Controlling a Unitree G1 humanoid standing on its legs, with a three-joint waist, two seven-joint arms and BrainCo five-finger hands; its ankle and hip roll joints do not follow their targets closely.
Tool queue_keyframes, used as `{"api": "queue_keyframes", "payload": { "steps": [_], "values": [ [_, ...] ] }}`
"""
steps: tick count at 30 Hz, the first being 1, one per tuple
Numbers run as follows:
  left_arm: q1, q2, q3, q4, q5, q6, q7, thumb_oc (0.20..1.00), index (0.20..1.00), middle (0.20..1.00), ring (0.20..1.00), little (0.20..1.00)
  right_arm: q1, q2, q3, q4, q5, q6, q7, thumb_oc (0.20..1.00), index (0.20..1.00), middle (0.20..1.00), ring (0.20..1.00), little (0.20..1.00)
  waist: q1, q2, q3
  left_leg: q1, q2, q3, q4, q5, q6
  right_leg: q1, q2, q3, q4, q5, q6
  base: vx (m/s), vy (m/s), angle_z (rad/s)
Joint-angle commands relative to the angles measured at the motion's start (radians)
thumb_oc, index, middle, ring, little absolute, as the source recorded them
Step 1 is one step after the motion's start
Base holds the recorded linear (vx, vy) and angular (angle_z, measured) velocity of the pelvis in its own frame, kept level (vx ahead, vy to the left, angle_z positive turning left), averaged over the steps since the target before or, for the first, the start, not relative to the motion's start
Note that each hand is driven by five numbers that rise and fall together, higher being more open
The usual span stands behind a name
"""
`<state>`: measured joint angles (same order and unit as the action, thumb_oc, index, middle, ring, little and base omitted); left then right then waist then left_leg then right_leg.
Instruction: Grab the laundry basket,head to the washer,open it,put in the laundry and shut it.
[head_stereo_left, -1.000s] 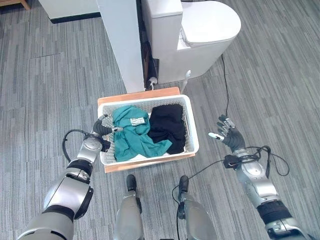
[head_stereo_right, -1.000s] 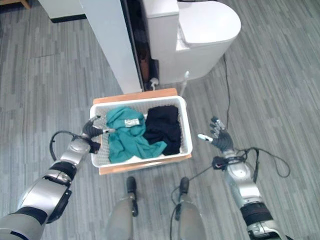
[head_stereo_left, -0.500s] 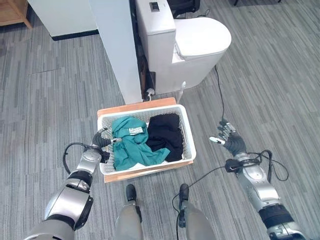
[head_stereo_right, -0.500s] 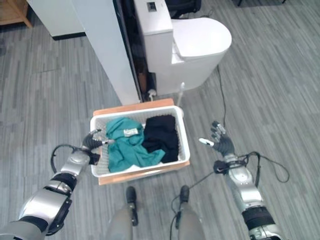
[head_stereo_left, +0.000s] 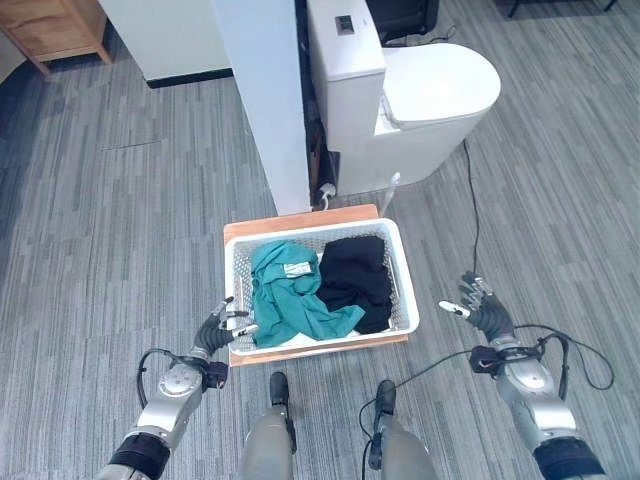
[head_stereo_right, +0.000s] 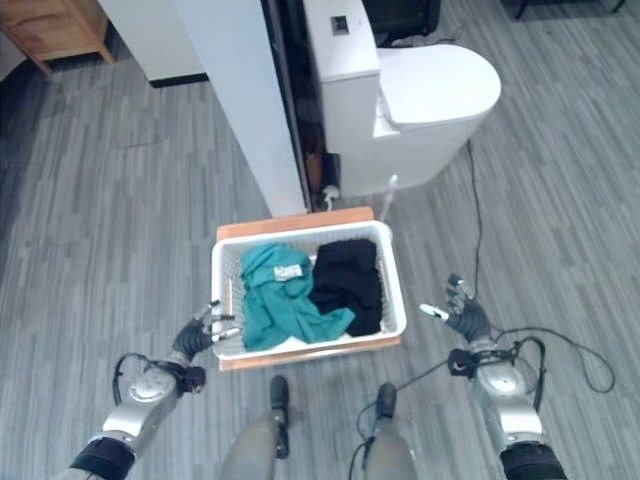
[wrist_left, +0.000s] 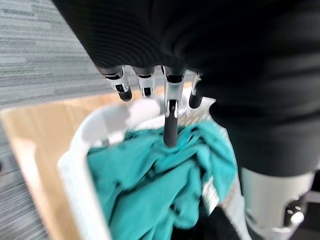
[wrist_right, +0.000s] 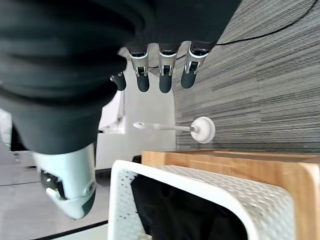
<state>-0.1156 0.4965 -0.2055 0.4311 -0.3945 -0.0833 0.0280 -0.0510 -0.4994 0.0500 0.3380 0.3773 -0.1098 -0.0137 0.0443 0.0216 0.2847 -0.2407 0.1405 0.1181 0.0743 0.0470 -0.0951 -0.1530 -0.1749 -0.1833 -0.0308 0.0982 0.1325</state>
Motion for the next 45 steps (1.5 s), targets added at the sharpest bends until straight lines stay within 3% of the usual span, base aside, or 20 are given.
{"api": "queue_keyframes", "payload": {
  "steps": [1,12,28,45],
  "values": [
    [-0.035,0.03,0.038,0.006,0.0,-0.023,0.03,1.0,1.0,1.0,1.0,1.0,0.013,-0.015,-0.06,-0.047,-0.021,-0.025,0.005,1.0,1.0,1.0,1.0,1.0,0.005,-0.014,-0.042,-0.082,0.024,-0.056,0.057,-0.007,-0.015,-0.016,-0.077,0.002,0.1,-0.039,0.044,0.0,0.0,0.0],
    [-0.129,0.032,0.082,-0.001,0.008,-0.025,0.082,1.0,1.0,1.0,1.0,1.0,0.007,-0.008,-0.053,-0.07,-0.022,-0.017,0.009,1.0,1.0,1.0,1.0,1.0,0.001,-0.02,-0.037,-0.099,0.022,-0.056,0.064,-0.006,-0.014,-0.031,-0.075,0.003,0.105,-0.042,0.041,0.0,0.0,0.0],
    [-0.327,-0.023,0.085,0.318,-0.001,-0.021,0.163,1.0,1.0,1.0,1.0,1.0,-0.003,-0.031,-0.004,-0.152,-0.013,-0.021,0.025,1.0,1.0,1.0,1.0,1.0,-0.032,-0.032,-0.004,-0.135,0.028,-0.046,0.084,-0.003,-0.019,-0.086,-0.07,0.032,0.125,-0.039,0.038,-0.01,0.003,-0.02],
    [-0.487,-0.068,-0.016,0.702,0.119,0.001,0.131,1.0,1.0,1.0,1.0,1.0,-0.03,-0.059,0.014,-0.149,0.018,-0.05,0.026,1.0,1.0,1.0,1.0,1.0,-0.054,-0.03,0.022,-0.148,0.042,-0.038,0.098,-0.007,-0.025,-0.116,-0.065,0.048,0.143,-0.043,0.037,0.0,0.002,-0.01]
  ]
}}
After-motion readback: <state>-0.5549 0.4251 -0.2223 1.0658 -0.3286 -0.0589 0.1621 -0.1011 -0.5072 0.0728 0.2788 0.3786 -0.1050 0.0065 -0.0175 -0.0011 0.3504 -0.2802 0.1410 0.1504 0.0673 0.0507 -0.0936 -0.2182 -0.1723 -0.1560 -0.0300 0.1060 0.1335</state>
